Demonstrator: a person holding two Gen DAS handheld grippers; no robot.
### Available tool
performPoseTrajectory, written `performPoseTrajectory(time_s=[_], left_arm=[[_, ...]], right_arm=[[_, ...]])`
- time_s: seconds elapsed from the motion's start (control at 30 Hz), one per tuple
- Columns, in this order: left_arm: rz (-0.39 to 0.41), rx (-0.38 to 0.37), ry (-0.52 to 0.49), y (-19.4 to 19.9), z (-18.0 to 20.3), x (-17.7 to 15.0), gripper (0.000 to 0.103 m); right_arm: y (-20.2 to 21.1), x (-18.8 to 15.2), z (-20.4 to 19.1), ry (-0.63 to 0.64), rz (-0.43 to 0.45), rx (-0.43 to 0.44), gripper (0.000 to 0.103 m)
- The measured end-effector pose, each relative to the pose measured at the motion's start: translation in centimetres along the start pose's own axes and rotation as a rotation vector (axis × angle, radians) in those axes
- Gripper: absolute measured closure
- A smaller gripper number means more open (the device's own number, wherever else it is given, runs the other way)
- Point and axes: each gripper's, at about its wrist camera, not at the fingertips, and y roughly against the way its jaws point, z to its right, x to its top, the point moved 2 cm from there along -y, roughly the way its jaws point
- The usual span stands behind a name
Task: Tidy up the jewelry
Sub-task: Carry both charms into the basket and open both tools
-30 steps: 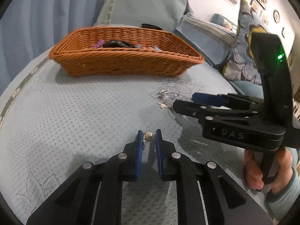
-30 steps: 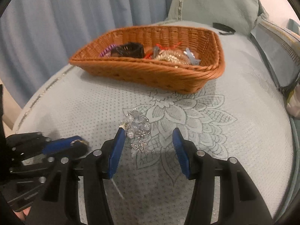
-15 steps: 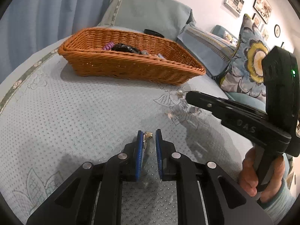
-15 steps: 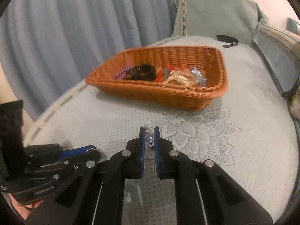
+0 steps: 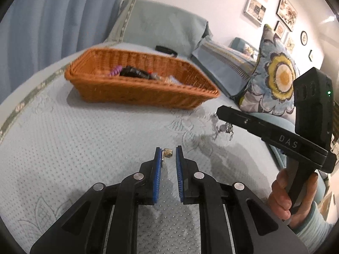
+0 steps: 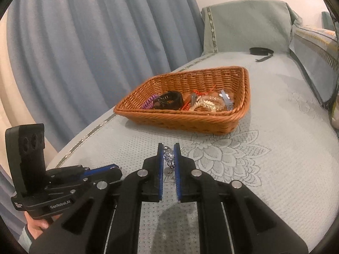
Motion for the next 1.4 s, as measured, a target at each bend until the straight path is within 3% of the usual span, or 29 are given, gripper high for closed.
performPoseTrajectory(time_s=[0.4,0.6,0.77,1.1,1.23,1.4], left_arm=[[0.131,-0.033,0.020,2.4,1.3,3.0,0.092],[0.204,0.019,-0.022,3.1,1.1,8.0,0.092],[0.243,0.051,-0.055,2.5,0.3,12.6,0.092],[0.179,0.107,0.005,-3.9,-2.9,16.2,0.092],[0.137,0.141,0.067,-6.6,-5.1,16.1,0.092],[0.092,0.165,0.078,-8.6,-6.1,15.6,0.091]], right_arm=[[2.2,3.1,-1.6,0.045,0.069,-0.023,0.096],[2.6,8.0,-2.7,0.142,0.113,-0.074,0.096],[0.6,11.7,-2.7,0.203,0.118,-0.131,0.096],[-9.3,13.9,1.4,0.126,-0.039,-0.188,0.096],[-12.3,13.6,3.0,0.092,-0.115,-0.225,0.096],[-14.6,12.9,4.1,0.038,-0.209,-0.204,0.095]])
